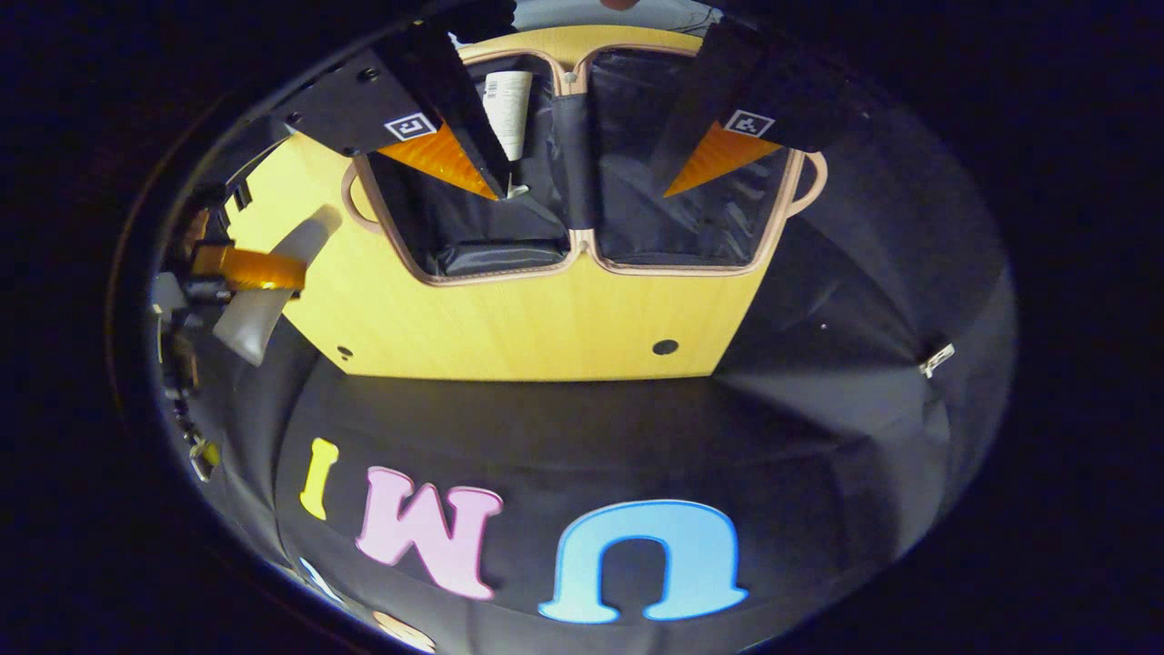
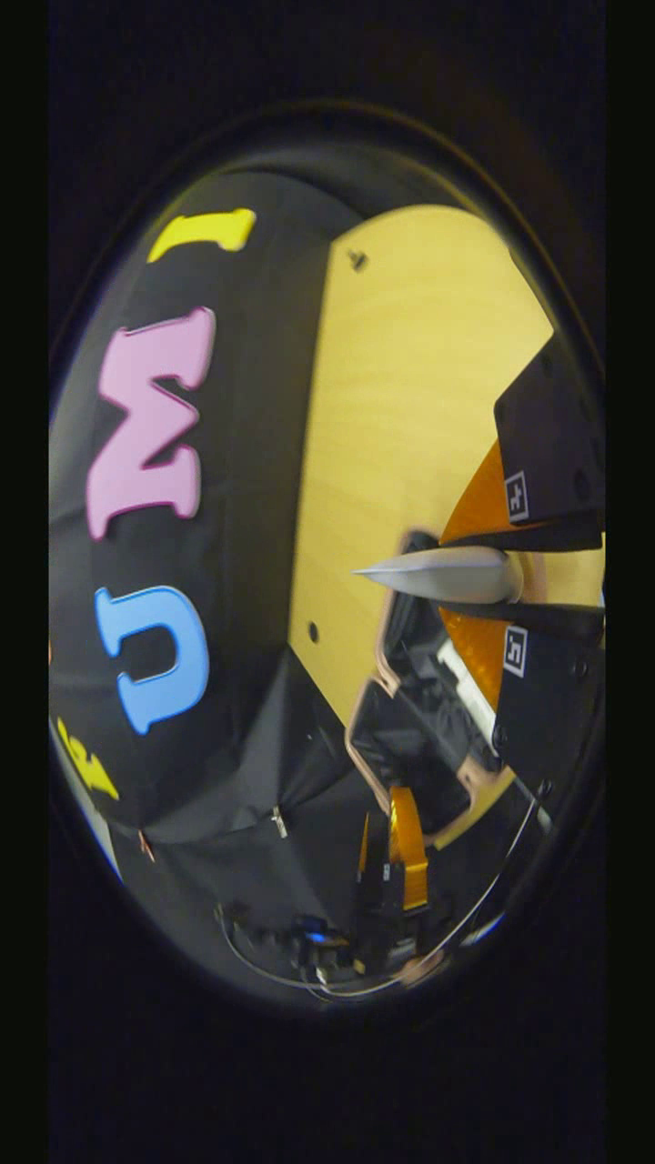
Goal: First open the suitcase, pack the skin care products into it, and then close the suitcase.
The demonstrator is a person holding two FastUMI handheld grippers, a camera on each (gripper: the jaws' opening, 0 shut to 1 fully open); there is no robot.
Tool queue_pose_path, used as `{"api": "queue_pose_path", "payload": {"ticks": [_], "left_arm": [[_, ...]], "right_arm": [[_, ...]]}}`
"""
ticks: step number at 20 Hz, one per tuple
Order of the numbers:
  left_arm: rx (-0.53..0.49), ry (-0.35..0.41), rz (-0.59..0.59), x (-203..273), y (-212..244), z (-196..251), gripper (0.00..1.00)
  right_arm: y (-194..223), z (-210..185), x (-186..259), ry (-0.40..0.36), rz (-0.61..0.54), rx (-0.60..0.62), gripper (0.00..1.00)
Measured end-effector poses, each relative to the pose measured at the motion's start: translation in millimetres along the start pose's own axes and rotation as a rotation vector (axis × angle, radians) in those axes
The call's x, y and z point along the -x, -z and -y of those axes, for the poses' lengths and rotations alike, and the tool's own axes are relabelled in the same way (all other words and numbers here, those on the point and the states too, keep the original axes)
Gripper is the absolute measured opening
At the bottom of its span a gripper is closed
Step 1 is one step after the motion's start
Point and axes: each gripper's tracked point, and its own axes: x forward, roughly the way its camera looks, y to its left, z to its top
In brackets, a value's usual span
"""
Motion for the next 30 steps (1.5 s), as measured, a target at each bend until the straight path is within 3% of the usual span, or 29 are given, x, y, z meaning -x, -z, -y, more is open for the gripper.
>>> {"api": "queue_pose_path", "payload": {"ticks": [3,5,7,8,9,10,11,12,13,14,15,16,17,20,23,26,30], "left_arm": [[0.057,-0.112,0.017,36.2,19.5,-66.1,0.98],[0.100,-0.219,0.026,57.3,35.9,-115.6,0.99],[0.181,-0.263,0.023,73.8,48.8,-147.8,0.99],[0.232,-0.274,0.022,82.7,55.5,-160.7,0.99],[0.282,-0.286,0.020,91.8,60.4,-173.5,0.99],[0.329,-0.301,0.018,96.4,67.2,-189.1,0.99],[0.372,-0.308,0.013,95.5,74.3,-198.8,0.99],[0.409,-0.316,0.009,90.9,80.4,-201.9,0.98],[0.438,-0.327,0.003,87.3,85.4,-208.6,0.97],[0.456,-0.334,0.001,87.5,86.9,-215.7,0.96],[0.461,-0.342,-0.001,86.2,88.1,-221.8,0.97],[0.455,-0.351,-0.002,81.9,87.3,-230.2,0.97],[0.443,-0.370,-0.008,79.8,86.9,-240.6,0.97],[0.429,-0.402,-0.014,60.3,80.3,-264.8,0.96],[0.427,-0.386,-0.028,33.9,69.0,-274.3,0.97],[0.411,-0.328,-0.099,-7.2,68.0,-275.1,0.97],[0.428,-0.276,-0.238,-55.7,79.7,-273.2,0.97]], "right_arm": [[43.9,-18.1,-41.2,-0.041,-0.188,-0.119,0.27],[79.5,-29.2,-59.4,-0.013,-0.328,-0.162,0.27],[116.3,-36.6,-67.7,0.016,-0.467,-0.232,0.27],[130.6,-38.2,-72.8,0.032,-0.508,-0.260,0.34],[135.4,-40.1,-77.2,0.032,-0.526,-0.296,0.34],[138.7,-40.6,-84.2,0.047,-0.531,-0.320,0.33],[140.1,-34.8,-92.5,0.075,-0.528,-0.339,0.20],[142.1,-28.9,-95.5,0.102,-0.532,-0.369,0.27],[142.4,-25.7,-99.2,0.125,-0.530,-0.399,0.33],[144.7,-21.7,-102.0,0.150,-0.527,-0.419,0.20],[147.7,-19.9,-104.2,0.167,-0.526,-0.428,0.21],[149.4,-18.6,-104.2,0.178,-0.523,-0.415,0.37],[144.9,-22.9,-103.6,0.166,-0.517,-0.408,0.33],[128.8,-47.0,-92.4,0.099,-0.455,-0.413,0.63],[105.0,-39.8,-65.8,0.093,-0.295,-0.344,0.97],[83.5,-25.6,-25.7,0.078,-0.155,-0.307,0.98],[64.1,7.9,18.6,0.141,-0.016,-0.292,0.98]]}}
